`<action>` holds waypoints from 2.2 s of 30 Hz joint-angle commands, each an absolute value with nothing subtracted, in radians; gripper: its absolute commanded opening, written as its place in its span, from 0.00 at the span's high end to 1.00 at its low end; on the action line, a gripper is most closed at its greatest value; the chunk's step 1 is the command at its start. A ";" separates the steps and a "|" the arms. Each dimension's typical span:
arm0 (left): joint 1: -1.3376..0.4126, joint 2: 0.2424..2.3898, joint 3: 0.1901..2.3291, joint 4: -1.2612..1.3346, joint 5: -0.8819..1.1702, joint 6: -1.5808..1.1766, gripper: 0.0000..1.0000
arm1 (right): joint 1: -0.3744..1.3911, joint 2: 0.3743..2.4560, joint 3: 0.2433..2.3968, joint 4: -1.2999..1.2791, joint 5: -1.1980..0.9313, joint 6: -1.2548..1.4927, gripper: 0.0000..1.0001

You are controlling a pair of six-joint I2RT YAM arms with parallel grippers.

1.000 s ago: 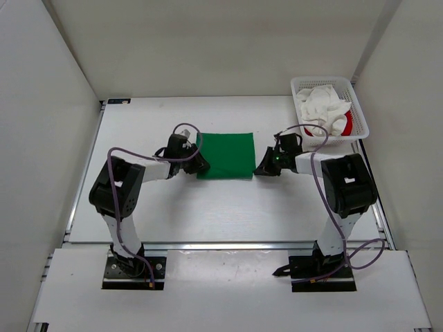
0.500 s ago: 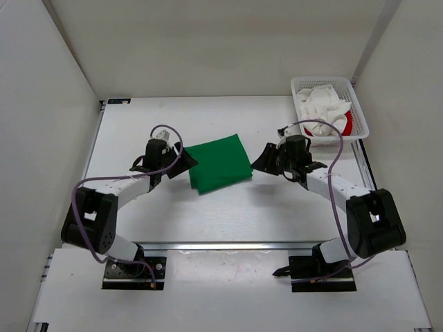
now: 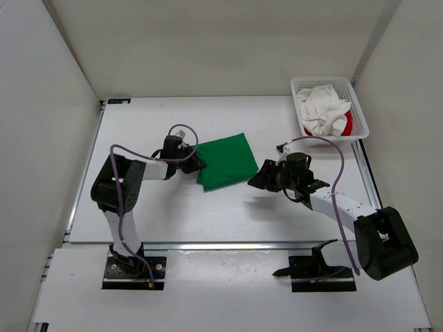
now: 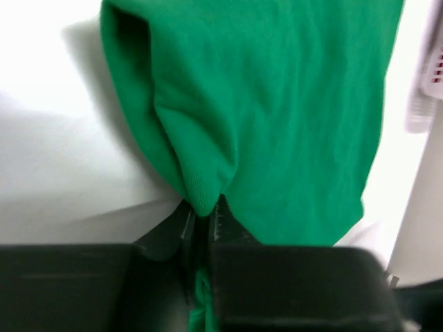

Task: Fold and stack the t-shirts
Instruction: Put the neatly folded tshirt into the corner of the board with the left arm

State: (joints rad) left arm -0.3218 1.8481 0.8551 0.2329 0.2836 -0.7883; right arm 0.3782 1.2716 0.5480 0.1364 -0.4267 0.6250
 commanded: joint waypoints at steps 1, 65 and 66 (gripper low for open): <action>-0.377 1.952 0.969 0.227 0.296 -0.825 0.90 | 0.367 1.244 0.531 0.219 -0.457 0.635 0.55; 0.221 1.746 1.028 0.178 -0.142 -0.729 0.93 | 0.431 1.238 0.446 0.187 -0.502 0.598 1.00; 0.154 1.764 1.072 0.119 -0.168 -0.683 0.95 | 0.440 1.238 0.451 0.180 -0.494 0.591 1.00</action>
